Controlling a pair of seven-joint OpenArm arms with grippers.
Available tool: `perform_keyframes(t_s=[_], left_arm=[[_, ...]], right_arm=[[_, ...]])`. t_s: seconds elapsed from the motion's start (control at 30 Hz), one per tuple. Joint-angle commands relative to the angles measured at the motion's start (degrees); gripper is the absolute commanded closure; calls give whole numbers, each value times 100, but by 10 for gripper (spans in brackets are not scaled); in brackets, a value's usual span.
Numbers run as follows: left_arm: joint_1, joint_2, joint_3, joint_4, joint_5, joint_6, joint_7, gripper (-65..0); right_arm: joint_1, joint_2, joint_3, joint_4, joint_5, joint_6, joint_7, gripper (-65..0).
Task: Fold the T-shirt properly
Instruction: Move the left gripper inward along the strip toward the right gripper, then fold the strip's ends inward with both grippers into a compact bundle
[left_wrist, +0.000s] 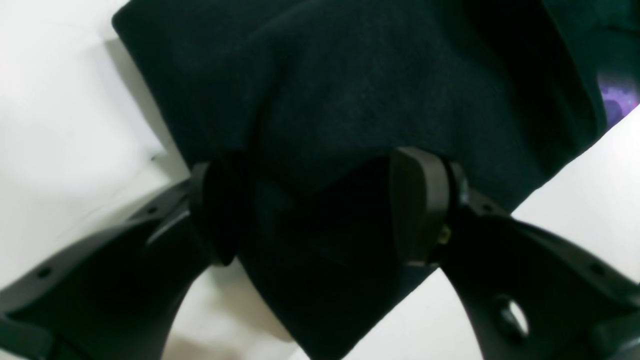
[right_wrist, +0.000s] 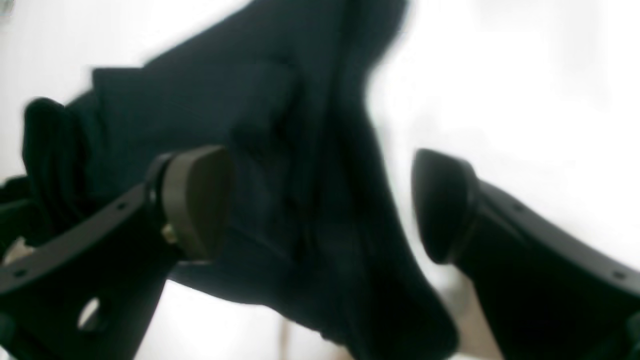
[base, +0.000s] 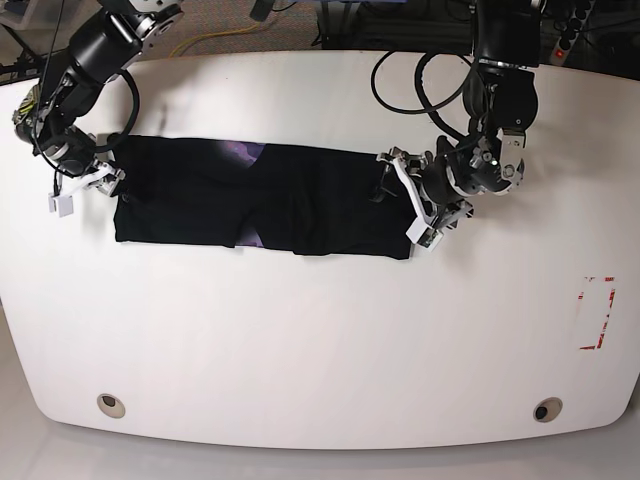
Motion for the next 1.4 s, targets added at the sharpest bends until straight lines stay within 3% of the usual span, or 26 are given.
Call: perform_keyframes(t_s=[0.0,0.13,0.2,0.47,0.57,0.73,1.03,1.2,1.37], left_arm=[[-67,-22,-5,80,-15,-19,12,-415],[-67,-22,12,89,2,-19,12,-415],[-67,-22,21,89,2,-19,12,-415],[-59,-31,30,89,2,-19,21,-415],[-59,-31,30,45,11,8,21,-415],[-59,-31,30,45,11,8,21,-415],[-59,4,48,89,11,16,21,-414],[-59,4,153,71,11,16,21,-414],[38,4,452,97,407,16,21,-414]], right_arm=[[99,7,-154,133,145,17,106,-537],[38,-108,-400,142,137,17,133,-533],[38,-231,-585,142,137,17,185,-488],[29,-398,-1051,133,145,17,651,-98],[20,-380,-1086,318,137,17,651,-11],[-217,-292,-1183,1381,-4,17,572,0],[-454,-116,-2176,2929,-22,17,344,0],[-287,-354,-2528,3553,198,17,-254,0],[-173,-609,-3064,3667,409,17,-325,0]])
